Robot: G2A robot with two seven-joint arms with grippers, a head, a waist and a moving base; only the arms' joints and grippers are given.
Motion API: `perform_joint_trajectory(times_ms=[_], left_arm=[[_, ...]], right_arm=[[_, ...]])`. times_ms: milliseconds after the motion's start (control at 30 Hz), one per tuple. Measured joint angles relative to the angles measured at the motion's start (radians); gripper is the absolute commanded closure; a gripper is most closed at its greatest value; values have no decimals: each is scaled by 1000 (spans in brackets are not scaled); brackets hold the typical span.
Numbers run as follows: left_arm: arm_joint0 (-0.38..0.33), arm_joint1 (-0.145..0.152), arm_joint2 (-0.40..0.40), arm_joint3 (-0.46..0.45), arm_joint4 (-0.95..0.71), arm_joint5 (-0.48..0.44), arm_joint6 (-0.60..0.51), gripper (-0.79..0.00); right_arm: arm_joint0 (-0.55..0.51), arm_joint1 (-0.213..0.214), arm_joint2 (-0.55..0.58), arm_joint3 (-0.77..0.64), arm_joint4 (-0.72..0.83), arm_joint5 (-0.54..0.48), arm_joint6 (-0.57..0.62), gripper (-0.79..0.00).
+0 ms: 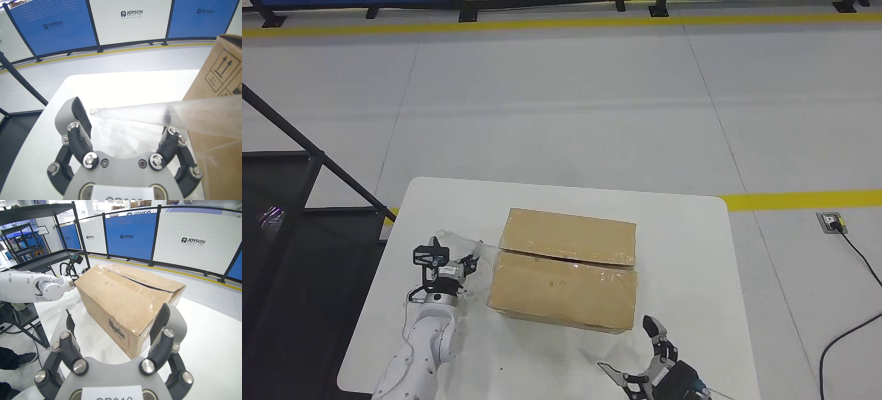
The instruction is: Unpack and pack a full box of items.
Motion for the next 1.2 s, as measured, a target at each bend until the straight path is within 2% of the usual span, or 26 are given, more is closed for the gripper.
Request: perform_joint_trajectory(times_ms=[267, 433, 800, 1033, 1200], left_arm=[[103, 26, -74, -112, 55, -39, -58, -785], [147, 36, -99, -148, 99, -43, -101, -785], [181, 52, -134, -157, 162, -90, -154, -785], [200, 67, -171, -165, 203, -158, -181, -785], [203, 76, -189, -164, 237, -172, -201, -785]], right_arm=[[50, -2, -22, 4, 1, -17, 38, -785], [74, -4, -36, 14, 1, -24, 50, -785], [89, -5, -36, 31, 62, -36, 61, -785], [90, -3, -9, 8, 147, -62, 140, -785], [90, -1, -2, -16, 170, -80, 181, -785]])
